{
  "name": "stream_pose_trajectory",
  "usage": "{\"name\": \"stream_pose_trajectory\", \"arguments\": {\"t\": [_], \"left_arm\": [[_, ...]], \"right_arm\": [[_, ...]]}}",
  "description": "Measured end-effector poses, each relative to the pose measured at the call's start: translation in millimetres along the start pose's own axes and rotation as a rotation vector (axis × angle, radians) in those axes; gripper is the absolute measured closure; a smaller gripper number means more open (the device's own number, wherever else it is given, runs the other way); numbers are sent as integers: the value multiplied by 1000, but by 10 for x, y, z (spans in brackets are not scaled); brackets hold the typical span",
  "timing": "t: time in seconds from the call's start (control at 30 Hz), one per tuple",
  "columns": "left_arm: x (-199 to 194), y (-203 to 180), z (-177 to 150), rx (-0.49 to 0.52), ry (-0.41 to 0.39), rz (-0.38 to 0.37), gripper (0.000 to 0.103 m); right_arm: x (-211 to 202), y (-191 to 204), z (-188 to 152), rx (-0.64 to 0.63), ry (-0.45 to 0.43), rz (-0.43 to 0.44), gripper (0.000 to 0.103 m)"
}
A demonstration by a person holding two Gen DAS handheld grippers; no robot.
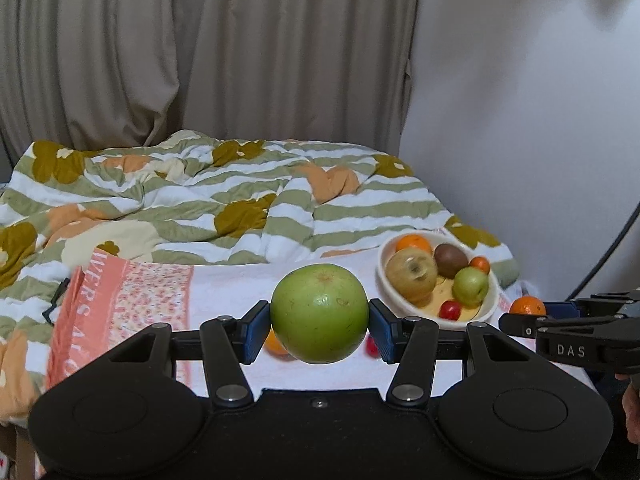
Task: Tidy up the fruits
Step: 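Carry the green apple in the left tool and tangerine in the right tool to the bowl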
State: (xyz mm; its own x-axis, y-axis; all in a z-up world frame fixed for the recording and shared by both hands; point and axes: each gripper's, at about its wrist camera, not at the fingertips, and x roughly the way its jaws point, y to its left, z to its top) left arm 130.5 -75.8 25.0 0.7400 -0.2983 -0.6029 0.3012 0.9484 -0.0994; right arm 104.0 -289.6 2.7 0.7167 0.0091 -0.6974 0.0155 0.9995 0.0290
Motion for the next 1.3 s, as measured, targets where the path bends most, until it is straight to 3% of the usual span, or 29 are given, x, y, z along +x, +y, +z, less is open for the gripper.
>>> {"name": "stream_pose_trajectory", "arguments": {"t": [0.33, 0.63, 1.0, 1.3], "left_arm": [[210, -779, 127, -49, -23, 63, 46], [593, -1310, 242, -36, 12, 70, 46], [1338, -1727, 378, 97, 76, -4, 46], [1940, -1848, 446, 211, 130, -13, 46]], "right_arm": [[52, -767, 156, -78, -25, 97, 52], [248, -1354, 375, -104, -21, 117, 52], [570, -1827, 525, -54, 1, 81, 52], [878, -1959, 637, -20, 30, 61, 52]]}}
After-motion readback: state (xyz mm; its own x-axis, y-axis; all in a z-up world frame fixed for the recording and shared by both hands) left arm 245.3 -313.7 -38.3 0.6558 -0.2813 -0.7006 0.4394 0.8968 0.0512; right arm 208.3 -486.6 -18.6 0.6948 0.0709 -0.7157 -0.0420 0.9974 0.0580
